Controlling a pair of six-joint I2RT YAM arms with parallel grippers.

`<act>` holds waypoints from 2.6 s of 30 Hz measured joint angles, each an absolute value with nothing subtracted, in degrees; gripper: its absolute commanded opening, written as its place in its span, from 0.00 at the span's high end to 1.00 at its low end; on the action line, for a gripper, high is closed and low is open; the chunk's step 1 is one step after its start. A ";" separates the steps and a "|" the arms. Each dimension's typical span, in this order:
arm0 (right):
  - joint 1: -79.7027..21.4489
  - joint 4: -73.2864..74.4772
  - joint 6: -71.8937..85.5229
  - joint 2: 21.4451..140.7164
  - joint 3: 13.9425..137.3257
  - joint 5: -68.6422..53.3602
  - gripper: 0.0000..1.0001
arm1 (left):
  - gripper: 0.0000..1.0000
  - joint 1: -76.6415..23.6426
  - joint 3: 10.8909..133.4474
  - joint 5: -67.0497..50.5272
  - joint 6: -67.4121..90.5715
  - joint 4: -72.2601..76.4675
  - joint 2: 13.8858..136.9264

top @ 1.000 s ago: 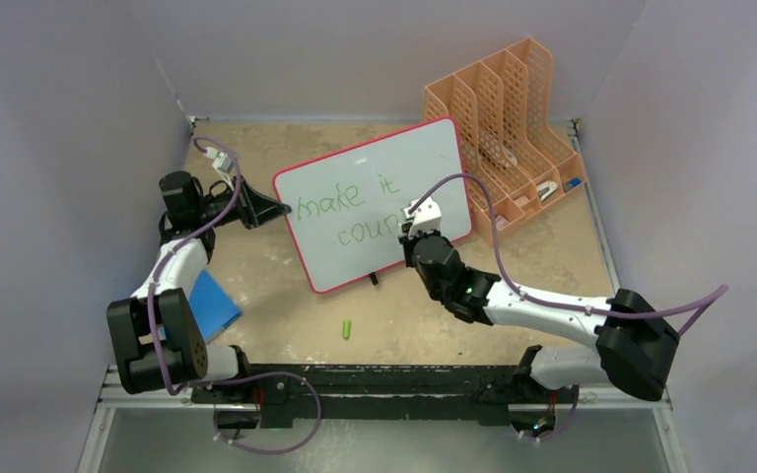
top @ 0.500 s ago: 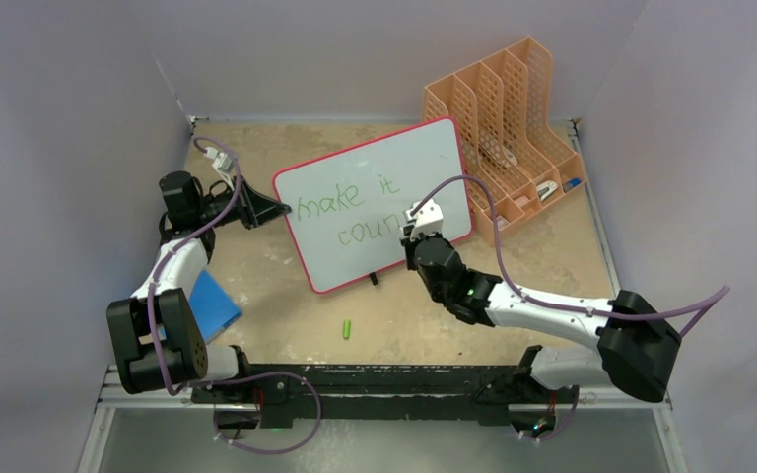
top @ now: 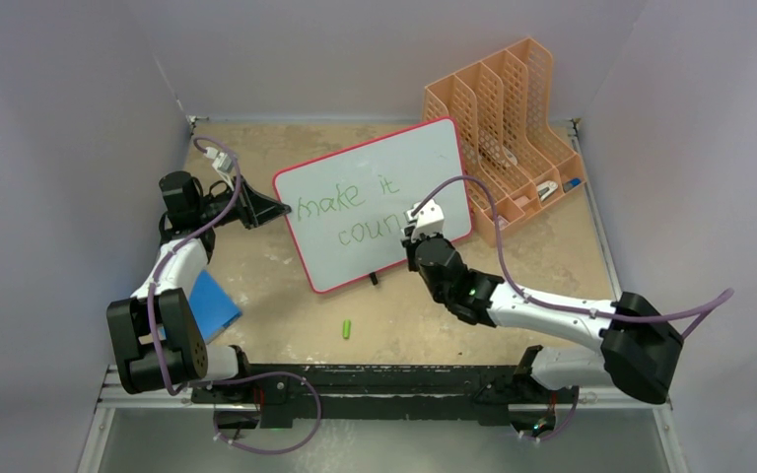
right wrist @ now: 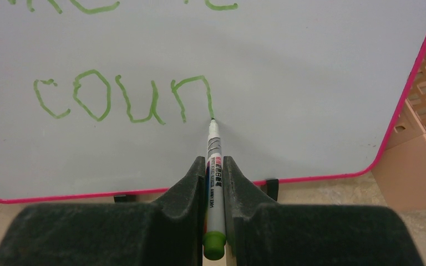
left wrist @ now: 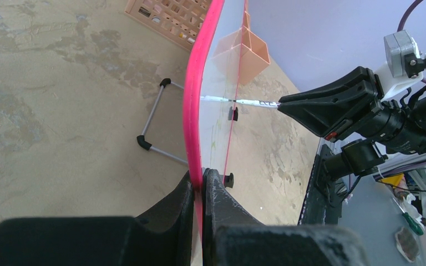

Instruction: Write a sentence on the whiteboard

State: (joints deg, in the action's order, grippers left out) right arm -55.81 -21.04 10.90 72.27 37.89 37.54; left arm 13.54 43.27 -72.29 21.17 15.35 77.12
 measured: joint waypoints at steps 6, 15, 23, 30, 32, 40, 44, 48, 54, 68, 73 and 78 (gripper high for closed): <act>-55.81 -19.49 10.92 68.82 37.89 36.51 1.00 | 1.00 13.54 43.27 -72.29 21.15 15.35 77.12; -54.96 -20.47 10.26 67.90 37.89 36.45 1.00 | 1.00 13.54 43.27 -72.29 21.15 15.35 77.12; -52.38 -22.94 9.28 68.29 37.89 36.23 1.00 | 1.00 13.52 43.27 -72.29 21.15 15.33 77.12; -52.21 -24.34 8.97 69.06 37.89 34.33 1.00 | 1.00 13.52 43.27 -72.29 21.15 15.33 77.12; -52.21 -24.34 8.95 69.45 37.89 33.47 1.00 | 1.00 13.52 43.27 -72.29 21.15 15.33 77.12; -52.21 -24.58 8.93 70.70 37.89 33.04 1.00 | 1.00 13.52 43.27 -72.29 21.12 15.33 77.12; -52.21 -24.91 8.88 71.33 37.89 33.06 1.00 | 1.00 13.52 43.27 -72.29 21.12 15.33 77.12; -52.23 -25.45 8.73 71.64 37.89 33.39 1.00 | 1.00 13.52 43.27 -72.25 21.15 15.33 77.12; -52.21 -26.15 8.58 71.77 37.89 33.58 1.00 | 1.00 13.52 43.27 -72.25 21.12 15.33 77.12; -50.76 -26.26 8.51 71.72 37.89 36.56 1.00 | 1.00 13.52 43.27 -72.23 21.12 15.31 77.12; -50.59 -26.20 8.51 71.64 37.89 36.58 1.00 | 1.00 13.50 43.27 -72.23 21.12 15.31 77.12; -50.33 -25.82 8.51 70.65 37.89 36.03 1.00 | 1.00 13.50 43.27 -72.27 20.93 15.31 77.10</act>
State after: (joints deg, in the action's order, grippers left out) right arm -50.33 -25.82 8.51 70.65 37.89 36.03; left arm 13.50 43.27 -72.27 20.93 15.31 77.10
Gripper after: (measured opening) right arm 0.147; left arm 0.031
